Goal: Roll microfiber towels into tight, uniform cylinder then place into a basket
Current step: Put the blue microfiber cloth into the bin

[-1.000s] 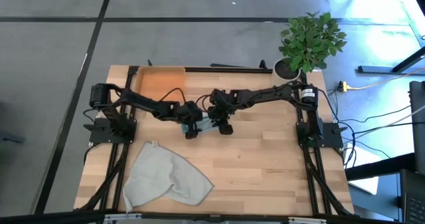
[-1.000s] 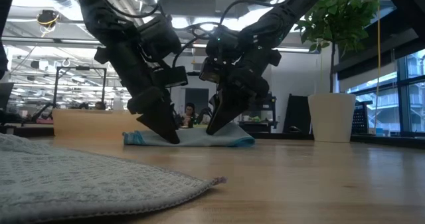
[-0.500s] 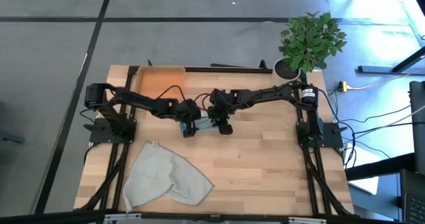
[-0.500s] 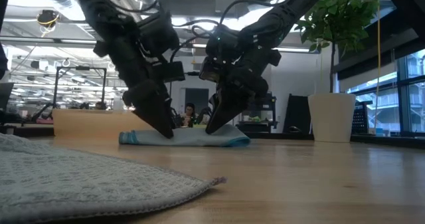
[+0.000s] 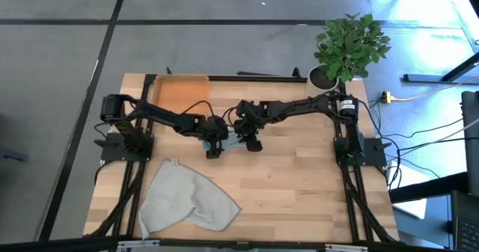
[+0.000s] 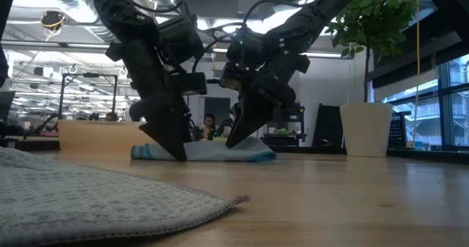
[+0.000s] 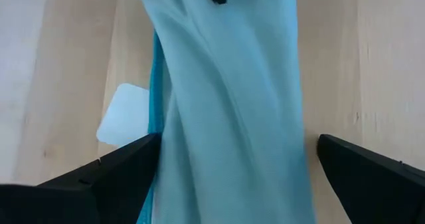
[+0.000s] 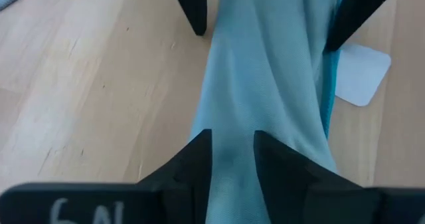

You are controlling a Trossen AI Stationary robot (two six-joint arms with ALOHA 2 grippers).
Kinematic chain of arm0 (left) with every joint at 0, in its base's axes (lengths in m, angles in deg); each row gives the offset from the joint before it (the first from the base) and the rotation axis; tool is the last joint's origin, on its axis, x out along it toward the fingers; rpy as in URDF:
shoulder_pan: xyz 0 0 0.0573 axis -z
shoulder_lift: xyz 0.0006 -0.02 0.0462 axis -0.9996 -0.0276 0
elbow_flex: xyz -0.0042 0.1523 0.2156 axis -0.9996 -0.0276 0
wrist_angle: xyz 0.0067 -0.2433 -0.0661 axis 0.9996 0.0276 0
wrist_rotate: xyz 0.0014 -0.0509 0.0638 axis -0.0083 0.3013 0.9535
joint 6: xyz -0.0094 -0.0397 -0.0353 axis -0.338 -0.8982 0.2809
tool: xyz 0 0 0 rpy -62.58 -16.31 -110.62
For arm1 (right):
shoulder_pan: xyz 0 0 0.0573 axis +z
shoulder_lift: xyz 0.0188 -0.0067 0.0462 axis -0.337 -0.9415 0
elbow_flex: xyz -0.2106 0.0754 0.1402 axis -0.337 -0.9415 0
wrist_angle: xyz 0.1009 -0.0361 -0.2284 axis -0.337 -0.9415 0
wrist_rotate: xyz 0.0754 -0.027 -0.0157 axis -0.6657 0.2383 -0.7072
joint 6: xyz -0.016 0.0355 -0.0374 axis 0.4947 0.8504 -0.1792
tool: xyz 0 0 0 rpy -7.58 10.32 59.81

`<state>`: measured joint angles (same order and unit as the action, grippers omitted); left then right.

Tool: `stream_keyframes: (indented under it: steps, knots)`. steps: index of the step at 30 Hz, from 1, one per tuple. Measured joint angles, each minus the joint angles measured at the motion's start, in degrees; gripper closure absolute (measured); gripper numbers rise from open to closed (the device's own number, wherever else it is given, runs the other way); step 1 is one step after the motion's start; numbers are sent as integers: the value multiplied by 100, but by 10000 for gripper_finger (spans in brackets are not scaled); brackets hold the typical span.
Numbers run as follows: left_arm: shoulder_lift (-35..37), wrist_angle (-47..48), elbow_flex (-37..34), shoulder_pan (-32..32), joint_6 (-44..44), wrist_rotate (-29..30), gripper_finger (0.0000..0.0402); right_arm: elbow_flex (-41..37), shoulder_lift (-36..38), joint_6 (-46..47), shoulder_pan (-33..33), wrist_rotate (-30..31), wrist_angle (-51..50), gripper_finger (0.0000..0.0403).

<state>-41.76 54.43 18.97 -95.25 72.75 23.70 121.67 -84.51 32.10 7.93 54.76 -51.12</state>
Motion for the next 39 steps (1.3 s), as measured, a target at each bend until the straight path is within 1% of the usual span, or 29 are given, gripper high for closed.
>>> stream_keyframes:
  steps: [5,26,34,39]
  knots:
    - [-131,-32,13,-2,-19,-22,2,0,0,0,0,1,2,290]
    - [-157,-207,6,-60,-57,-23,4,0,0,0,-2,0,13,290]
    - [-159,-227,4,-57,-317,193,4,0,0,0,-2,0,15,290]
    - [-159,-229,4,-48,-337,313,5,0,0,2,0,0,17,290]
